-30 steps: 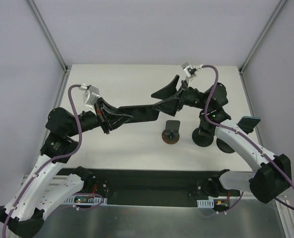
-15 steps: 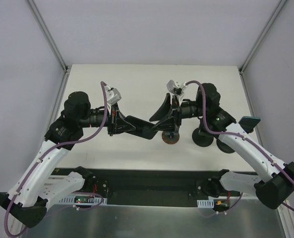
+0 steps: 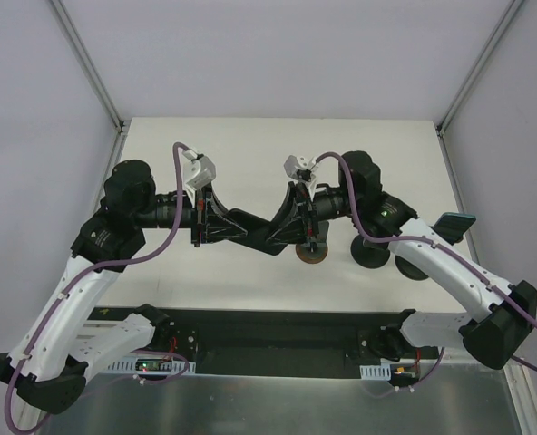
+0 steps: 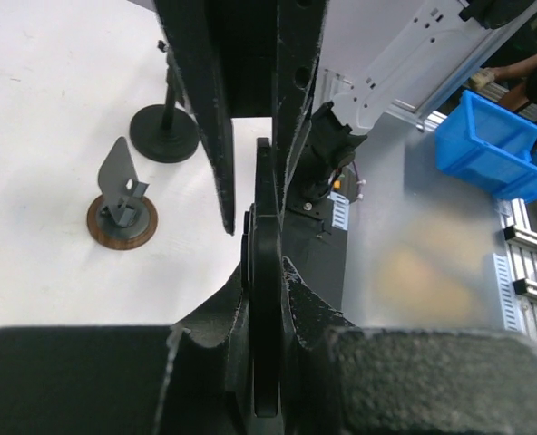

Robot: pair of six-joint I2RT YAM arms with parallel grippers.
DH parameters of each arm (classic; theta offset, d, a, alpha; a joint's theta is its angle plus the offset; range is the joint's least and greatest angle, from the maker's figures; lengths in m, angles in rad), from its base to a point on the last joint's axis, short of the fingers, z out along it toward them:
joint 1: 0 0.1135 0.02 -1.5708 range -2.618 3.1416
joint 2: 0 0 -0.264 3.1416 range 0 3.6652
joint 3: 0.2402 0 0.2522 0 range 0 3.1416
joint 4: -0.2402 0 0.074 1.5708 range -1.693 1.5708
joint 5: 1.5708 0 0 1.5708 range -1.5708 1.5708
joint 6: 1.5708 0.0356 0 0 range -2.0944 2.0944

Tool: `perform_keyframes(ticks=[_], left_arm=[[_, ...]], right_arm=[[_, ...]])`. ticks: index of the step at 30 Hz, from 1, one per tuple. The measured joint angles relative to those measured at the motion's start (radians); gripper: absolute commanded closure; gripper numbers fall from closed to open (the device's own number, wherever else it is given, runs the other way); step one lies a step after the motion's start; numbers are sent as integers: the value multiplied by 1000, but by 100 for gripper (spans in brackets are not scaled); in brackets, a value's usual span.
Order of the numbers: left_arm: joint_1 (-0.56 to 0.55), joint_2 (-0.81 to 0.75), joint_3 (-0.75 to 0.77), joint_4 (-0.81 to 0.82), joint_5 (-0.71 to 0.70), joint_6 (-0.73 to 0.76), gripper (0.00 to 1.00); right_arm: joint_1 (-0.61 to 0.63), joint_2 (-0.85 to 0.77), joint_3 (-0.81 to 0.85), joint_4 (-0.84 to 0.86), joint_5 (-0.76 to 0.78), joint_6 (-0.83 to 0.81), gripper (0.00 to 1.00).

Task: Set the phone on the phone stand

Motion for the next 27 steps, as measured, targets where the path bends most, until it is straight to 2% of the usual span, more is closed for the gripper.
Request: perform_keyframes(ticks=[1, 2, 3, 4, 6, 7, 11, 12, 15, 19, 21, 22, 24, 25, 26, 27], left_arm=[[0, 0, 3, 1, 2, 0, 100], [0, 0, 5, 0, 0, 0, 100], [1, 1, 5, 1, -3, -2, 92], [3, 3, 5, 5, -5, -12, 88], [6, 4, 5, 25, -5, -41, 85], [6, 3, -4, 60, -5, -63, 80], [6, -45, -119, 305, -11, -185, 75], [6, -66, -164, 383, -14, -225, 75], [7, -111, -265, 586, -32, -336, 83], [13, -103, -283, 742, -39, -430, 90], [13, -97, -284, 795, -39, -459, 100], [13, -93, -286, 822, -39, -468, 100], [13, -83, -291, 868, -39, -489, 100], [14, -77, -293, 885, -38, -496, 100], [14, -71, -295, 900, -39, -501, 100], [13, -64, -296, 917, -37, -505, 100]], right_arm=[[4, 2, 2, -3, -1, -6, 86], [6, 2, 3, -6, -1, -10, 99], [10, 2, 5, -5, -3, -10, 99], [14, 2, 6, -2, -3, -15, 99], [15, 0, 5, 10, 2, -14, 100], [15, -2, 4, 22, 7, -9, 100], [18, -40, -39, 108, 77, 38, 100], [19, -50, -53, 136, 92, 56, 100], [24, -62, -81, 208, 111, 118, 100], [27, -68, -83, 293, 113, 171, 100], [27, -71, -83, 325, 113, 189, 99], [27, -72, -83, 336, 114, 201, 100], [26, -76, -83, 346, 122, 214, 78], [26, -77, -83, 346, 124, 217, 62], [22, -79, -83, 348, 128, 217, 39], [20, -81, -83, 344, 133, 222, 32]])
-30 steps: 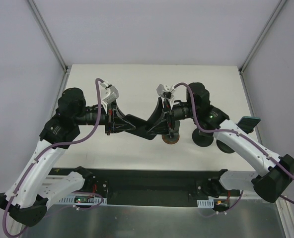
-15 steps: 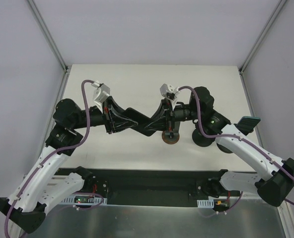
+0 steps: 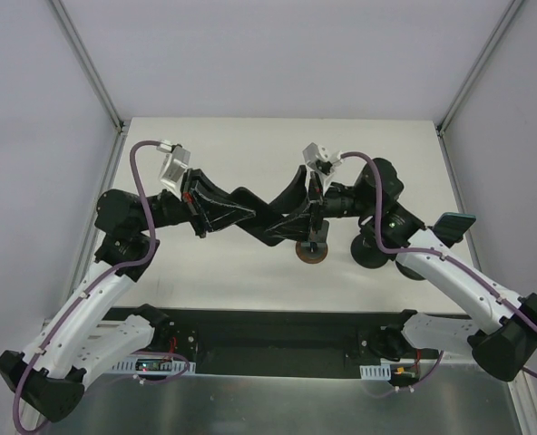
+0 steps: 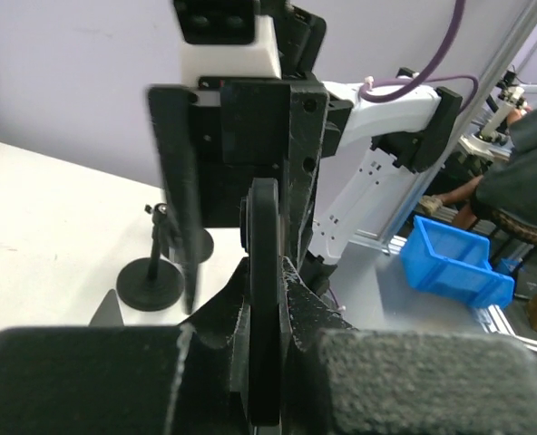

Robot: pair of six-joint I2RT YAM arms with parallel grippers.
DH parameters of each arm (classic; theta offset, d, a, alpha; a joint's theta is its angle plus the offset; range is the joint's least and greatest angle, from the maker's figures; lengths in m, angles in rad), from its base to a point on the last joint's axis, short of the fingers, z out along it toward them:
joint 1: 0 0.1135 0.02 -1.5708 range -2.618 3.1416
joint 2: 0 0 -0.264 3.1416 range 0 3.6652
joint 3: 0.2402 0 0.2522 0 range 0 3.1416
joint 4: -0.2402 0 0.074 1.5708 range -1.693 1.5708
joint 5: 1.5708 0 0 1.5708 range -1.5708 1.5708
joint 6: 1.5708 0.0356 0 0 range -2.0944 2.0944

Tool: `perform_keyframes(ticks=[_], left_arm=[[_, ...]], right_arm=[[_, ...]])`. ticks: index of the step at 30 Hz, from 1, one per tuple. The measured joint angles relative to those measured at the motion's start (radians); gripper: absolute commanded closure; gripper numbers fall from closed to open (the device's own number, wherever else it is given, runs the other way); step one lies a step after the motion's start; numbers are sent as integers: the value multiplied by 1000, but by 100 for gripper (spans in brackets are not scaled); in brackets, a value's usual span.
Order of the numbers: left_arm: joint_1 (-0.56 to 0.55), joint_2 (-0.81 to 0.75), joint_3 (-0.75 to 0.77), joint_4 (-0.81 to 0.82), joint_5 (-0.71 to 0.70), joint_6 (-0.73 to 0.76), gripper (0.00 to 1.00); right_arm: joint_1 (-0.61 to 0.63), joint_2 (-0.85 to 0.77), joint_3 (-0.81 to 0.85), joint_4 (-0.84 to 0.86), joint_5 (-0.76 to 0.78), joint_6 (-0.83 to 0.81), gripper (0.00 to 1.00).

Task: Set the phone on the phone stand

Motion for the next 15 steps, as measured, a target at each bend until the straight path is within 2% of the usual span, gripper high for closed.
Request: perform_keyframes(ticks=[2, 5, 8, 12, 15], left_arm=[[-2, 5, 0, 0, 13, 2, 100], [-2, 10, 16, -74, 20, 63, 100], [-2, 54, 85, -190, 26, 168, 100], [-9, 147, 171, -268, 48, 282, 100], [-38, 246, 218, -301, 68, 361, 100]], right_arm=[[-14, -6, -2, -17, 19, -10, 18], [-74, -47, -19, -70, 61, -31, 6], [-140, -142, -46, -163, 146, -70, 0], [-177, -307, -48, -307, 352, -146, 3], [-184, -388, -48, -356, 463, -182, 3]])
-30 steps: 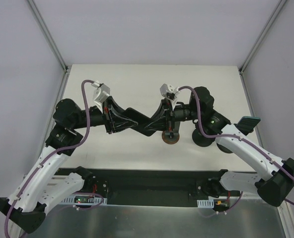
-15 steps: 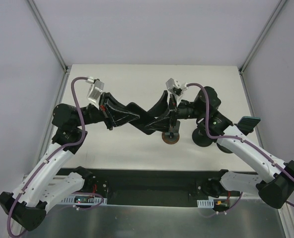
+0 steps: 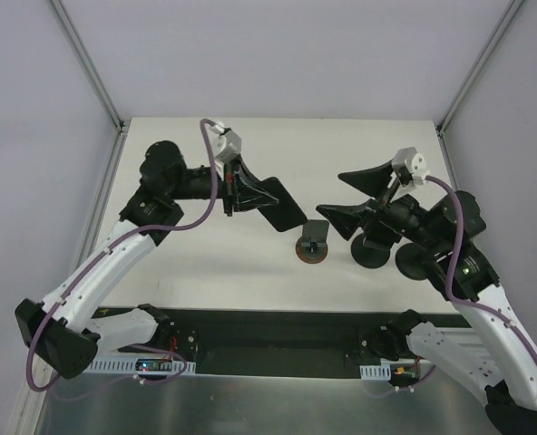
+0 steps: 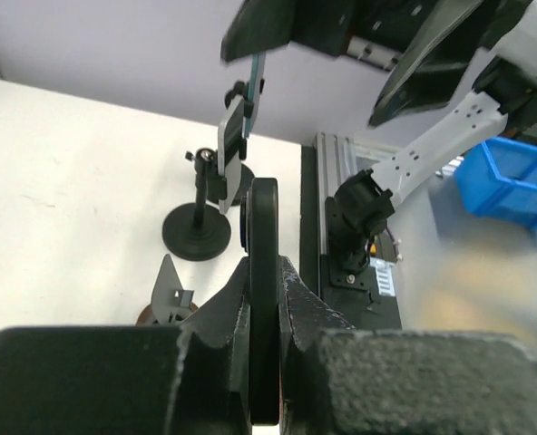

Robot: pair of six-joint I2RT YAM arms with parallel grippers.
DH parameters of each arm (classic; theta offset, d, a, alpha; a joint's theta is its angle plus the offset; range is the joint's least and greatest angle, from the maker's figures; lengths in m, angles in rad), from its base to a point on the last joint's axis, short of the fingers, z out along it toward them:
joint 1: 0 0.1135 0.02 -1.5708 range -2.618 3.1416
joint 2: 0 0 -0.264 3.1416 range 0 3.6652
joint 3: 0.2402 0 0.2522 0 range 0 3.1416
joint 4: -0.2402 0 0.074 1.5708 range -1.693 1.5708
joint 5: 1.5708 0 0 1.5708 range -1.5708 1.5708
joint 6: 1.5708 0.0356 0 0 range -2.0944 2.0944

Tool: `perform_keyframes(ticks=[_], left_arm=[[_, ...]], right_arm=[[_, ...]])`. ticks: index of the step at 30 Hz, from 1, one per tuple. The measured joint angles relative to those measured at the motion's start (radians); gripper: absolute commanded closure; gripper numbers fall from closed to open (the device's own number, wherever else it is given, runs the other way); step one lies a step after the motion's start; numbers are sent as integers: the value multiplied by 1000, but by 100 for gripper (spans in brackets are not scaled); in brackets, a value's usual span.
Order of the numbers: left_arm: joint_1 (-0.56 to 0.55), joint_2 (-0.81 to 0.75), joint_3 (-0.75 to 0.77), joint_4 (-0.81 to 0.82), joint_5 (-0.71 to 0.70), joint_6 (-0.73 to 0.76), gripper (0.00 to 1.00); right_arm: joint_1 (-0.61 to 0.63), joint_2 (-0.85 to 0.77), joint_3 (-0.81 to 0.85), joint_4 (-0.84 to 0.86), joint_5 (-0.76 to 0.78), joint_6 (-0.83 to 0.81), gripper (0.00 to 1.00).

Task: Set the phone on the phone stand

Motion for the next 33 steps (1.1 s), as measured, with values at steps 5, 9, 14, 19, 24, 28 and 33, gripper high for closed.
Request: perform_keyframes(ticks=[5, 9, 14, 19, 24, 28, 33], left_arm=[[-71, 179, 64, -98, 20, 136, 100], [-135, 300, 123, -182, 12, 254, 100], [-200, 421, 212, -277, -13, 404, 100], [-226, 507, 243, -330, -43, 529, 100], [-240, 615, 317, -398, -85, 626, 100], [-260, 678, 362, -446, -112, 682, 100], [-277, 731, 402, -499, -140, 733, 100]], right_arm=[[-8, -39, -5, -31, 112, -33, 3], [-11, -33, -24, -56, 168, -50, 3], [-20, -33, -47, -75, 222, -65, 4], [-28, -62, -66, -80, 278, -79, 3], [-35, -108, -85, -82, 393, -89, 4], [-43, -135, -99, -81, 462, -98, 4], [-46, -145, -113, -74, 488, -102, 3]])
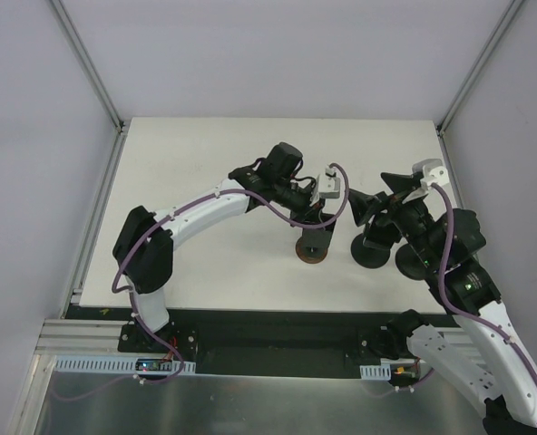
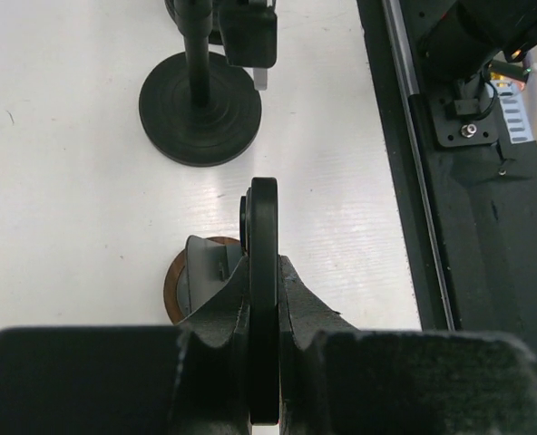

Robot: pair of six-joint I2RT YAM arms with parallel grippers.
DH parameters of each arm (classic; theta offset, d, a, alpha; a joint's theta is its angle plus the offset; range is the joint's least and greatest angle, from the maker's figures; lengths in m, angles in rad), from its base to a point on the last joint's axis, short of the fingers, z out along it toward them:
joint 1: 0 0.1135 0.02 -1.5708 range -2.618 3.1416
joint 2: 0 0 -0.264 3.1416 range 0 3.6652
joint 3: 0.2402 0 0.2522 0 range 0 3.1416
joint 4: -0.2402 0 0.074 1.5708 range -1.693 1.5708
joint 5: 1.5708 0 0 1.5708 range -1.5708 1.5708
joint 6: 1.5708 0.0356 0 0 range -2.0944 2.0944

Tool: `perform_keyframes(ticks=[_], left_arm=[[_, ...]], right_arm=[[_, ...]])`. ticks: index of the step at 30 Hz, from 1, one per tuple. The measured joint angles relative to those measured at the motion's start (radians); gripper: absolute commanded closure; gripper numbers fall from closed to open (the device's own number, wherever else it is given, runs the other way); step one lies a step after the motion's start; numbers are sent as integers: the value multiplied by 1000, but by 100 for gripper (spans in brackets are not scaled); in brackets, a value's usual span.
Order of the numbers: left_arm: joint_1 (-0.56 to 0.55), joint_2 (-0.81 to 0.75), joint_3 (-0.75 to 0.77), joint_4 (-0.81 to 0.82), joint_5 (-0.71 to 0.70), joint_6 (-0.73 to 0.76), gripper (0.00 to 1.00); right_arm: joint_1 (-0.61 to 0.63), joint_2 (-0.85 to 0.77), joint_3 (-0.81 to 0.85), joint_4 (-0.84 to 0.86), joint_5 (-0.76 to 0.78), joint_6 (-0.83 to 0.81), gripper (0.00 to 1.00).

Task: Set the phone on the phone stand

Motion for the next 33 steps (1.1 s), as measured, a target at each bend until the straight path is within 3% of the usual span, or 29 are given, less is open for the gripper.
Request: perform_keyframes(ticks=[23, 26, 27, 33], left_arm=[[-30, 66, 47, -37, -110, 74, 100], [-34, 66, 45, -32, -121, 75, 89], [-34, 66, 43, -30, -123, 74, 77], [-34, 64, 12, -18, -151, 72, 61]], right_arm=[[-27, 0, -23, 16, 14, 0, 3], [-31, 0, -23, 16, 13, 0, 4], [-33, 0, -23, 16, 13, 1, 3], [-39, 0, -23, 20, 3, 1, 3]])
